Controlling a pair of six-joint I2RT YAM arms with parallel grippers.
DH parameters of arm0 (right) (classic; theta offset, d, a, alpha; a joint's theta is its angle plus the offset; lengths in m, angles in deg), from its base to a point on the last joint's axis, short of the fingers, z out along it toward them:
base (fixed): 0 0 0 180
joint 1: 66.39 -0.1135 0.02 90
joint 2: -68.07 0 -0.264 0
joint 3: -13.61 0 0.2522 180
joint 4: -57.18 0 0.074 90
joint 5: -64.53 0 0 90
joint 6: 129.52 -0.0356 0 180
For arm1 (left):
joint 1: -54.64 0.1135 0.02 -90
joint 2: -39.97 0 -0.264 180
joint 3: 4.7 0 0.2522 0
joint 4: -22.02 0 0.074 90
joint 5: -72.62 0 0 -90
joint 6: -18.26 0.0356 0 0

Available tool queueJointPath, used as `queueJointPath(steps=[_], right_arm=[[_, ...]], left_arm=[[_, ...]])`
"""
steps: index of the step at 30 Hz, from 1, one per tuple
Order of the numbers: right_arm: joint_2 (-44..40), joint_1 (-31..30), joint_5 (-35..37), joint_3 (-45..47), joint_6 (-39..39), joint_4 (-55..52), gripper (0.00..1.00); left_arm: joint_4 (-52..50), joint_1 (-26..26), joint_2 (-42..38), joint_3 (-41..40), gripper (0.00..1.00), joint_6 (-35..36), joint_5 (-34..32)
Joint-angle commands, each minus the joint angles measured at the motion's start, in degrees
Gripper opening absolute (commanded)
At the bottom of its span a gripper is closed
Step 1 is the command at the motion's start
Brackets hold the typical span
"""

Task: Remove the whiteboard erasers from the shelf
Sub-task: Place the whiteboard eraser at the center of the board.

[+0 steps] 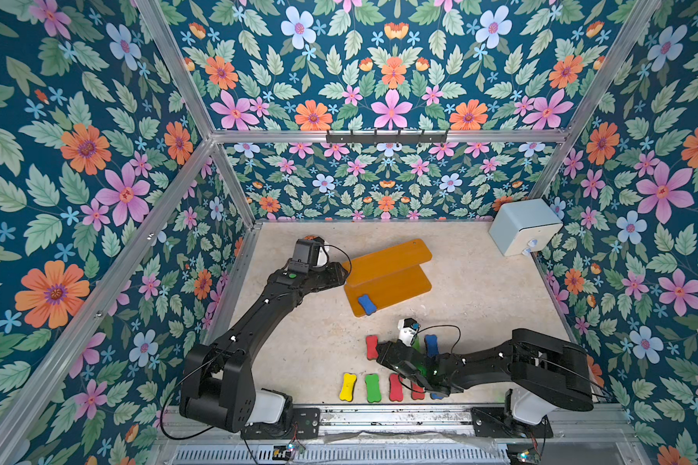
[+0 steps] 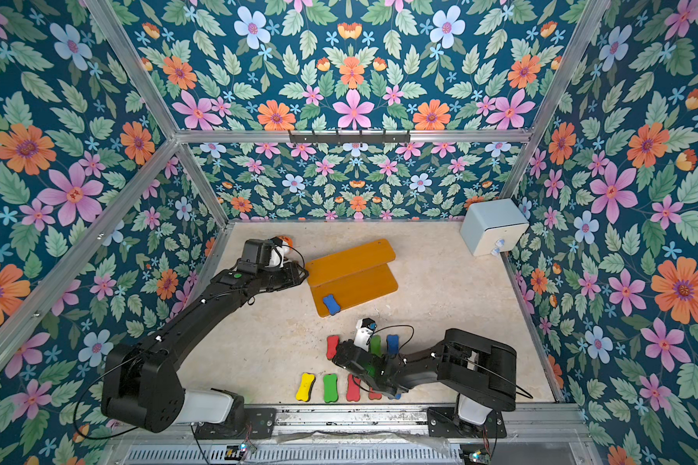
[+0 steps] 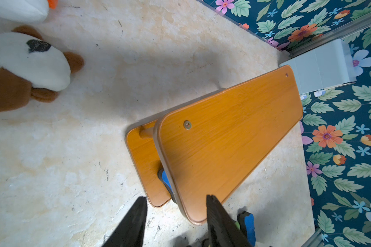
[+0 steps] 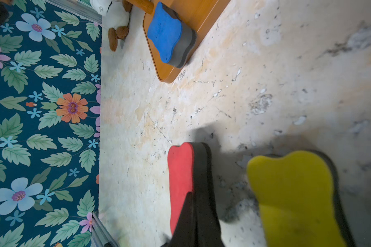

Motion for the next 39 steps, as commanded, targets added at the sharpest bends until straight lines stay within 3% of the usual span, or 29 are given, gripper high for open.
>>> queueJointPath(steps=[1, 22, 39], right_arm=[[0.13, -0.02, -0.39, -0.96, 2.06, -1.18, 0.0], [0.11, -0.01, -3.44, -1.11, 2.57, -0.61, 0.1], [0.07, -0.55, -3.88, -1.02, 1.07, -3.25, 0.11]], left_arm=[[0.41, 0.01, 0.22, 0.18, 0.5, 0.45, 0.14], [0.23, 0.01, 0.57, 0.16, 0.51, 0.19, 0.1], [0.31, 0.01, 1.17, 0.33, 0.51, 0.2, 0.43]])
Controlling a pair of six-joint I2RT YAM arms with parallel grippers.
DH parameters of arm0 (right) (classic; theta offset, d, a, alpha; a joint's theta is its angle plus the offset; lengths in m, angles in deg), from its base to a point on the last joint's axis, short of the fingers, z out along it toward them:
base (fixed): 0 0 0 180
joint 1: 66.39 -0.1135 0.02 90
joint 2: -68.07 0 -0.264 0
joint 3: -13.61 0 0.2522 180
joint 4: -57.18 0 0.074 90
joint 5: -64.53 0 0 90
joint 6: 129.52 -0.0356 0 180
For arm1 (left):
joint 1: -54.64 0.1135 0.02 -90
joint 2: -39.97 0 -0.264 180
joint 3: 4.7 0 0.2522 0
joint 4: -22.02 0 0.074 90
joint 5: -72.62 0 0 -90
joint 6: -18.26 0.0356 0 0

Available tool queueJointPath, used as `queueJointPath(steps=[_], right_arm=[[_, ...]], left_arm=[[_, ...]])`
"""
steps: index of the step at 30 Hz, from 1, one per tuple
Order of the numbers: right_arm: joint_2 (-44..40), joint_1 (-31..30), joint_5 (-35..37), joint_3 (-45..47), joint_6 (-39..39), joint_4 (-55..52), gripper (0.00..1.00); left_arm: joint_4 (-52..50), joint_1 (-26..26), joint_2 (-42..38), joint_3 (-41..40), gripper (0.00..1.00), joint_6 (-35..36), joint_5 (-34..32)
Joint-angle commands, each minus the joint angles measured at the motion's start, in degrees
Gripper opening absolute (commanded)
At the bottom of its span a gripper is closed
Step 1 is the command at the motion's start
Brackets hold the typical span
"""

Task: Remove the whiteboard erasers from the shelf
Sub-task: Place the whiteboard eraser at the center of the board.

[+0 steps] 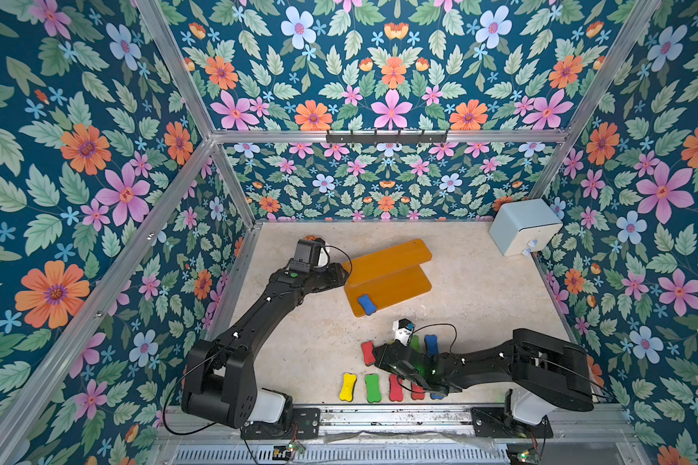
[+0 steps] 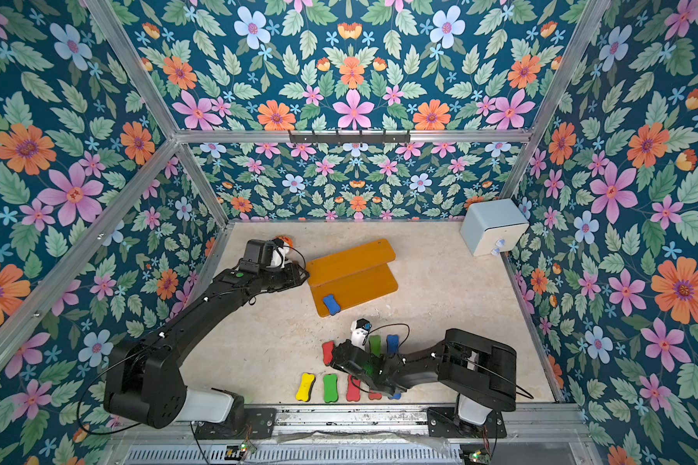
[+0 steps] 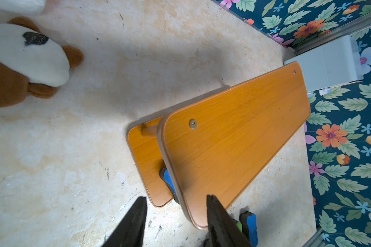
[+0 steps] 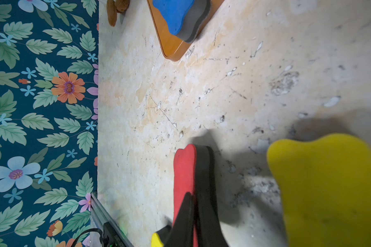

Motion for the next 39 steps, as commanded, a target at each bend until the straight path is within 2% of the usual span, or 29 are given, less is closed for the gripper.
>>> queueJointPath(steps=[1, 4, 9, 13, 17, 24, 39], right_arm=[[-0.17, -0.27, 0.36, -0.26, -0.31, -1.76, 0.12], [-1.26, -0.28, 1.06, -0.91, 0.73, -3.95, 0.16], [-1.04, -0.29, 2.58, -7.0, 7.28, -13.49, 0.36], [5.22, -1.49, 7.63, -18.49, 13.25, -30.43, 0.56], [10.71, -2.67, 12.33, -26.58, 17.16, -40.89, 0.64], [15.3, -3.34, 15.63, -32.3, 19.31, -47.33, 0.68], [13.85, -3.32, 16.15, -31.58, 20.09, -45.02, 0.66]], left_arm=[[0.44, 0.06, -0.02, 0.28, 0.51, 0.21, 0.35], [0.45, 0.01, -0.2, 0.28, 0.51, 0.21, 0.33], [0.33, 0.02, -0.67, 0.43, 0.51, -0.28, 0.62], [-1.22, 0.03, -2.26, 1.41, 0.51, -0.19, -0.3], [-2.77, 0.2, -3.78, 1.78, 0.52, 0.55, -2.67], [-3.33, 0.61, -3.69, 1.43, 0.52, 0.8, -2.67], [-3.24, 0.62, -2.97, 1.42, 0.52, 0.86, -2.11]])
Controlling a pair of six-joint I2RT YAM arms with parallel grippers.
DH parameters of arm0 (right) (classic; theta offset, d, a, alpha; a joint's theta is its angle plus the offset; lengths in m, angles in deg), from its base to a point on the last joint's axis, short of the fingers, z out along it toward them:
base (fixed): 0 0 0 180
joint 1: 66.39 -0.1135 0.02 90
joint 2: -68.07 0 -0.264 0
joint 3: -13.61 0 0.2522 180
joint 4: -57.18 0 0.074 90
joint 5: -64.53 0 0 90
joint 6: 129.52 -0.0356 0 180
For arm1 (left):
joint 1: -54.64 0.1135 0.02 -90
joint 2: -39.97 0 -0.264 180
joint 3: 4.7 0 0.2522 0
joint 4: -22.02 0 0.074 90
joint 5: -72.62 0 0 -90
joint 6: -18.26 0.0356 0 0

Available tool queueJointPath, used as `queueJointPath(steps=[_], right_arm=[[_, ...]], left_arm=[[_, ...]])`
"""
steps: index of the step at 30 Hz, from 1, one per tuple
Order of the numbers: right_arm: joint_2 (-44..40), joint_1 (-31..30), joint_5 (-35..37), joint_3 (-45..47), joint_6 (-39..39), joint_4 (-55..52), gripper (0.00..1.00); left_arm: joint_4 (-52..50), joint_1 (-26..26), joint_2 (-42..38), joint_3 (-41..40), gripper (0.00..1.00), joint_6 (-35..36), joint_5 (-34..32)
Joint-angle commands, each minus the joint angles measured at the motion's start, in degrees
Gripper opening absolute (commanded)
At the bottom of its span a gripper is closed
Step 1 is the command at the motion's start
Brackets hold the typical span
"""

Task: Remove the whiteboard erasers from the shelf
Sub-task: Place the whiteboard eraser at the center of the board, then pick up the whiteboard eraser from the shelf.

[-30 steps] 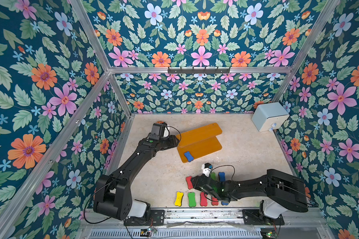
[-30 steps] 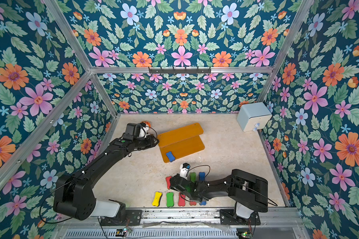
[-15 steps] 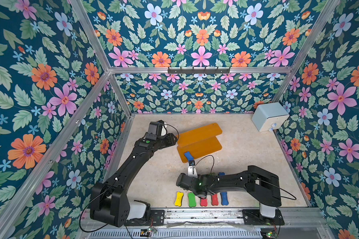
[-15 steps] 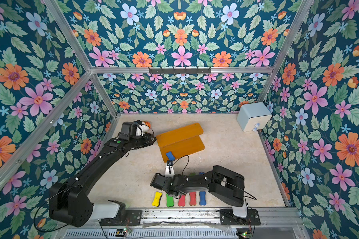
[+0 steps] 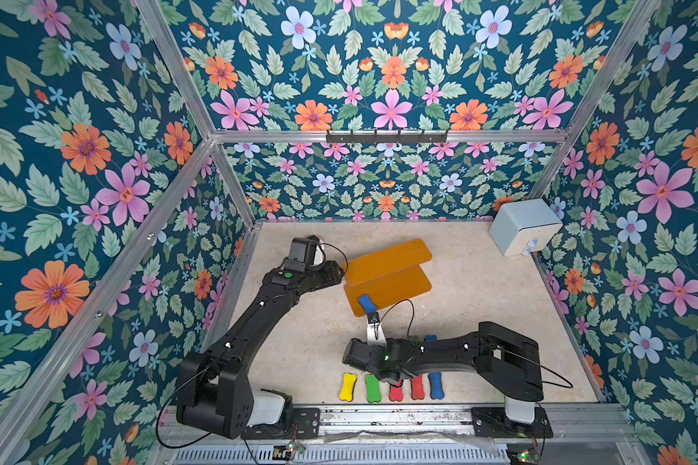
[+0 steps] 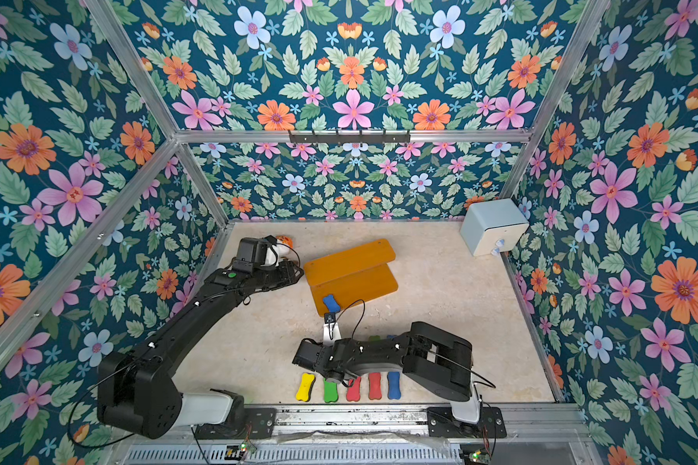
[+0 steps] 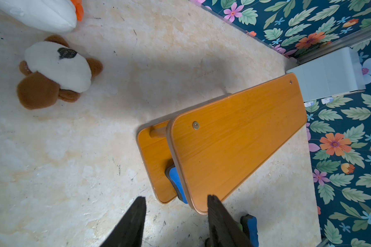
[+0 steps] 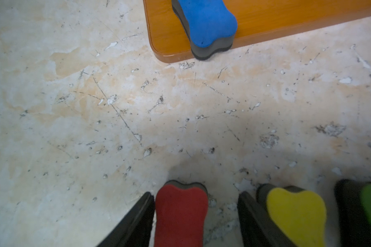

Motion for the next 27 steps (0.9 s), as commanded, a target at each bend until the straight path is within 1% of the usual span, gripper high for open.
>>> queueJointPath(steps=[1, 4, 7, 10, 11, 13, 16, 21, 27], right_arm=[[-1.4, -0.06, 1.15, 0.16, 0.71, 0.98, 0.66], [-3.94, -0.09, 0.64, 1.12, 1.21, 3.51, 0.66], [-8.32, 0.79, -1.17, 5.02, 2.33, 10.13, 0.66], [-13.59, 3.89, -6.74, 13.38, 3.51, 22.82, 0.65], [-16.53, 5.15, -8.73, 15.75, 3.82, 27.9, 0.63], [-19.84, 8.37, -13.09, 21.79, 4.34, 37.17, 0.6], [-22.59, 12.57, -16.95, 27.0, 5.43, 45.14, 0.58], [-21.75, 18.98, -22.22, 29.1, 7.57, 51.03, 0.55], [-16.41, 24.16, -29.14, 29.05, 8.16, 60.31, 0.5]], left_arm=[[0.45, 0.04, 0.1, -0.06, 0.52, 0.87, 0.33], [0.63, -0.02, 0.07, -0.22, 0.52, 0.75, 1.21], [0.72, -0.01, 0.22, -0.31, 0.52, 0.52, 1.87], [0.64, -0.02, 0.57, -0.19, 0.52, 0.45, 2.3], [0.64, 0.07, 0.7, -0.09, 0.52, 0.45, 2.46], [0.54, 0.06, 1.29, 0.19, 0.52, 0.39, 2.73], [0.58, -0.02, 2.12, 0.67, 0.53, 0.2, 2.42], [1.18, -0.03, 4.1, 2.0, 0.51, -1.27, 4.45], [2.39, -0.63, 3.76, 1.0, 0.49, -3.3, 6.09]])
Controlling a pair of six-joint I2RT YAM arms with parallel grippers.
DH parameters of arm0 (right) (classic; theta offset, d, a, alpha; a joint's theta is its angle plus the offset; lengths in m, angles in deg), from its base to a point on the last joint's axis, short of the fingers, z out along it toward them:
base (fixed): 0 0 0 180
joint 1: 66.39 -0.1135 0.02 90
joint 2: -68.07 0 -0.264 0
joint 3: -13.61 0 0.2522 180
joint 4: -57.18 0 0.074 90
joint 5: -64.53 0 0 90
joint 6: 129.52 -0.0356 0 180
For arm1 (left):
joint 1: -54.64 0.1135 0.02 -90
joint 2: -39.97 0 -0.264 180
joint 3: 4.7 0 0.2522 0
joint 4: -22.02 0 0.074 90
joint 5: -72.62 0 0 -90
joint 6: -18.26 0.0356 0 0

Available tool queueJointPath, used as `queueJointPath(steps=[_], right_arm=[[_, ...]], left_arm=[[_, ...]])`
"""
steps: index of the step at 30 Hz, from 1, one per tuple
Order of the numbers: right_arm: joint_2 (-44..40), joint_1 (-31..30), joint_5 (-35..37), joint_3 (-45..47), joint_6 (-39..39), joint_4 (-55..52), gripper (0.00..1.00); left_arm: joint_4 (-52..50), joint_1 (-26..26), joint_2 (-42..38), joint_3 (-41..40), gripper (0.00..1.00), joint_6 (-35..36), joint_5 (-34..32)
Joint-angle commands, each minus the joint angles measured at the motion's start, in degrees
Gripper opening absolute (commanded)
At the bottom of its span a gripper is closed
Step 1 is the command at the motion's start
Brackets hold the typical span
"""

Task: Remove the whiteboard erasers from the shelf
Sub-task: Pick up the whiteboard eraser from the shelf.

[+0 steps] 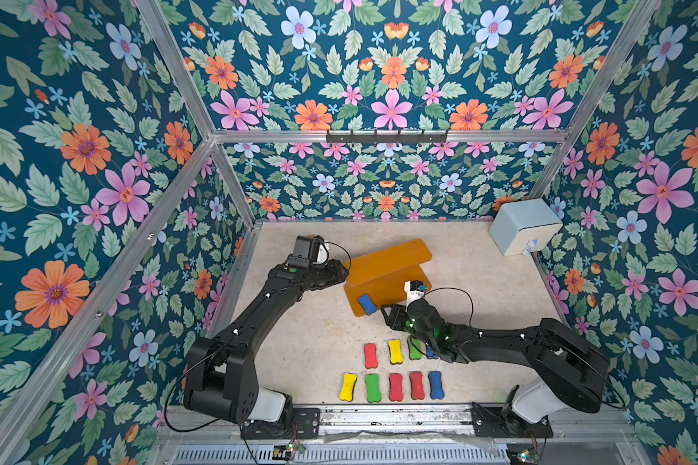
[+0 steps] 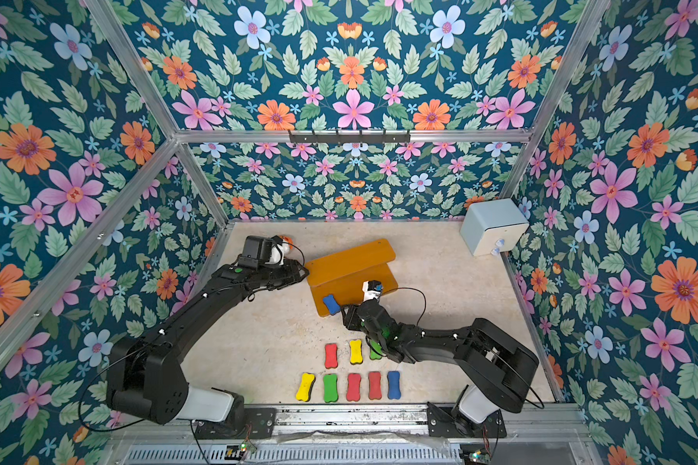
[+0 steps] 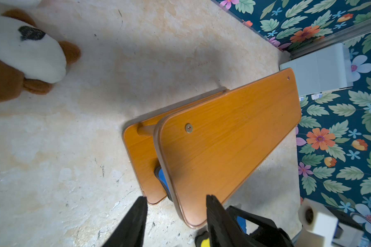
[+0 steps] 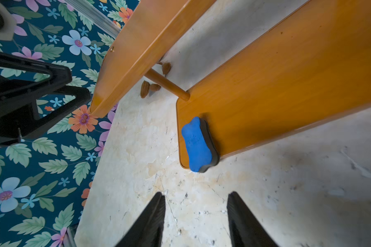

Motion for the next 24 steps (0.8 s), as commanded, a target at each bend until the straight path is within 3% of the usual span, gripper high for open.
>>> queueJointPath(steps=[1, 9, 24], right_arm=[[2.78, 1.66, -5.79, -0.49, 1.23, 8.91, 0.49], [9.01, 3.45, -8.57, -2.38, 0.62, 13.45, 0.46], [13.93, 4.25, -8.39, -4.88, -0.03, 12.6, 0.44]], left_arm=[[1.14, -0.35, -0.58, -0.55, 0.49, -1.78, 1.63], [1.13, -1.0, -2.45, -3.4, 0.49, -2.19, 1.31], [3.43, -0.94, -0.06, -3.9, 0.42, -1.8, 4.02]])
